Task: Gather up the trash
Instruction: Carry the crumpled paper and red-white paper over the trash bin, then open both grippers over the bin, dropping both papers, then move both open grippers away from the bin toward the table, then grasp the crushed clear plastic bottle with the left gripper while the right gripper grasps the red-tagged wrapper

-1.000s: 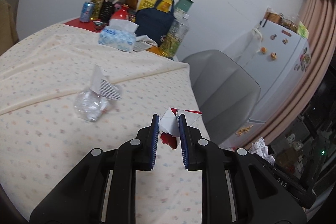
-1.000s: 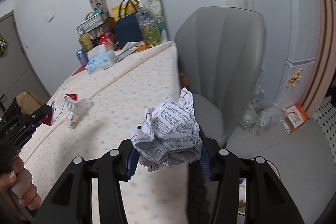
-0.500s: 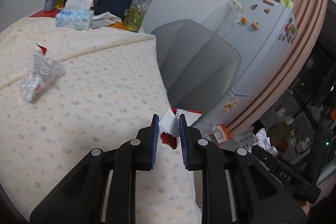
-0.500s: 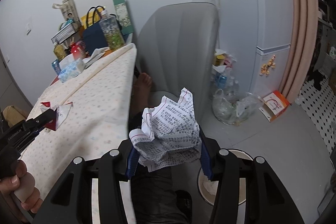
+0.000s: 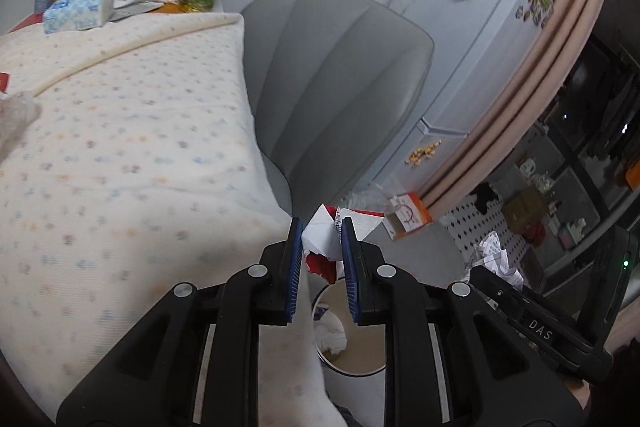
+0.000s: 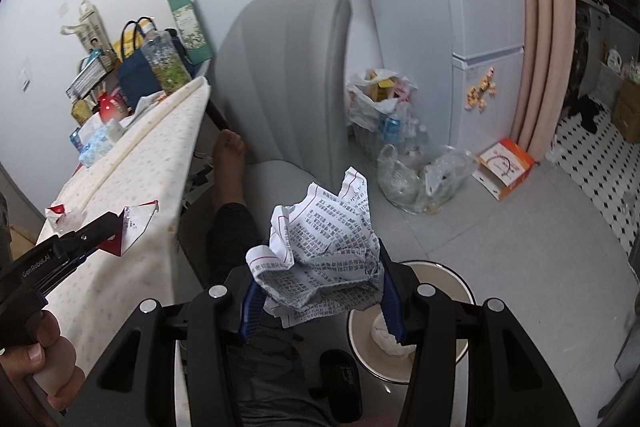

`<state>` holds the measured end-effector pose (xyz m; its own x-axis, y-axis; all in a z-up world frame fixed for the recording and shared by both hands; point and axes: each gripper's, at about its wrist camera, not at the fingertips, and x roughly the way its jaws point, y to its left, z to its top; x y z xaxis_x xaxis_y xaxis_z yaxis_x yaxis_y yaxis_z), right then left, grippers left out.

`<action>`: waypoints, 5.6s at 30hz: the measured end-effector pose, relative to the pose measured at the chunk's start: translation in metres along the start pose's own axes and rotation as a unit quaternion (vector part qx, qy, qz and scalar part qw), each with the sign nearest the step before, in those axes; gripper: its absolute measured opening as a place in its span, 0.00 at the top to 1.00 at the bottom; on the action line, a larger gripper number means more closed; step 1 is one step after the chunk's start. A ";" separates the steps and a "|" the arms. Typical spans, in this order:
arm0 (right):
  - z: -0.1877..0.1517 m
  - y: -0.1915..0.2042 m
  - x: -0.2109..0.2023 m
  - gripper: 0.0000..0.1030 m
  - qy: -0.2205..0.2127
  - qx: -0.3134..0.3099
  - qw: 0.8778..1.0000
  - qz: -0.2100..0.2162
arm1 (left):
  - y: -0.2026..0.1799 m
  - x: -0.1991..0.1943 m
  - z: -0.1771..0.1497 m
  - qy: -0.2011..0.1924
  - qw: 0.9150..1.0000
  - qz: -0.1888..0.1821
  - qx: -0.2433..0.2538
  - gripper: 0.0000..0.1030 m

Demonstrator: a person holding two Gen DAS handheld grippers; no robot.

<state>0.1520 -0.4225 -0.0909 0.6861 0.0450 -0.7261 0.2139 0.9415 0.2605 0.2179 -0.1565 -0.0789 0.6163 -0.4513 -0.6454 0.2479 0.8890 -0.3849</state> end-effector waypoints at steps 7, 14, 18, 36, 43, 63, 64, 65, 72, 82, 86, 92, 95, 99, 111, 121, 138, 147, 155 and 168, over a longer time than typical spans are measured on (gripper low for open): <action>-0.007 -0.027 0.019 0.53 0.016 0.020 1.000 -0.005 | -0.021 0.033 -0.011 0.032 0.999 0.001 0.015 0.81; -0.015 -0.056 0.041 0.53 0.033 0.044 0.998 -0.014 | -0.036 0.056 -0.016 0.053 0.998 0.005 0.030 0.81; -0.016 -0.067 0.052 0.51 0.037 0.057 0.998 -0.020 | -0.042 0.062 -0.016 0.059 0.998 0.005 0.034 0.81; -0.017 -0.135 0.028 0.32 0.007 0.113 0.992 -0.048 | -0.100 0.101 -0.033 0.107 0.990 -0.031 0.084 0.81; -0.013 -0.164 0.001 0.32 -0.014 0.129 0.989 -0.074 | -0.129 0.120 -0.044 0.126 0.986 -0.053 0.098 0.81; -0.009 -0.175 -0.024 0.32 -0.033 0.139 0.987 -0.078 | -0.148 0.112 -0.045 0.117 0.985 -0.098 0.080 0.06; -0.006 -0.169 -0.025 0.31 -0.037 0.133 0.988 -0.074 | -0.146 0.109 -0.041 0.113 0.986 -0.097 0.075 0.06; -0.004 -0.165 -0.026 0.30 -0.039 0.129 0.988 -0.073 | -0.142 0.102 -0.037 0.105 0.987 -0.097 0.068 0.06; 0.010 -0.119 -0.030 0.19 -0.053 0.098 0.992 -0.059 | -0.104 0.053 -0.011 0.049 0.995 -0.078 0.043 0.06; 0.022 -0.031 -0.026 0.07 -0.064 0.047 0.997 -0.018 | -0.027 -0.021 0.020 -0.027 0.999 -0.036 -0.004 0.06; 0.028 0.011 -0.027 0.07 -0.066 0.020 0.998 0.002 | 0.007 -0.041 0.026 -0.046 0.998 -0.022 -0.028 0.06; 0.031 0.071 -0.028 0.07 -0.068 -0.023 0.997 0.034 | 0.058 -0.073 0.029 -0.078 0.995 0.002 -0.057 0.06; 0.031 0.103 -0.026 0.07 -0.065 -0.046 0.996 0.050 | 0.082 -0.089 0.030 -0.091 0.993 0.016 -0.071 0.06; 0.032 0.138 -0.023 0.07 -0.064 -0.071 0.993 0.069 | 0.111 -0.109 0.027 -0.107 0.990 0.033 -0.092 0.06; 0.026 0.236 -0.013 0.09 -0.052 -0.141 0.982 0.117 | 0.191 -0.154 0.014 -0.140 0.976 0.075 -0.151 0.06; 0.015 0.314 0.001 0.17 -0.037 -0.200 0.966 0.158 | 0.242 -0.180 0.005 -0.155 0.964 0.107 -0.186 0.06; -0.006 0.416 0.033 0.25 -0.012 -0.300 0.934 0.193 | 0.305 -0.203 -0.014 -0.164 0.946 0.151 -0.235 0.06; -0.020 0.465 0.062 0.36 0.014 -0.339 0.917 0.209 | 0.320 -0.197 -0.021 -0.154 0.942 0.164 -0.250 0.06; -0.029 0.480 0.086 0.85 0.042 -0.376 0.904 0.200 | 0.332 -0.197 -0.023 -0.148 0.938 0.179 -0.258 0.06; -0.008 0.431 0.027 0.93 -0.007 -0.339 0.911 0.234 | 0.307 -0.173 0.000 -0.131 0.953 0.164 -0.218 0.06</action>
<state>0.2577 -0.0129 -0.0036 0.6014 0.4952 -0.6270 -0.5799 0.8104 0.0837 0.1874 0.1943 -0.0852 0.7869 -0.0692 -0.6132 -0.2895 0.8362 -0.4658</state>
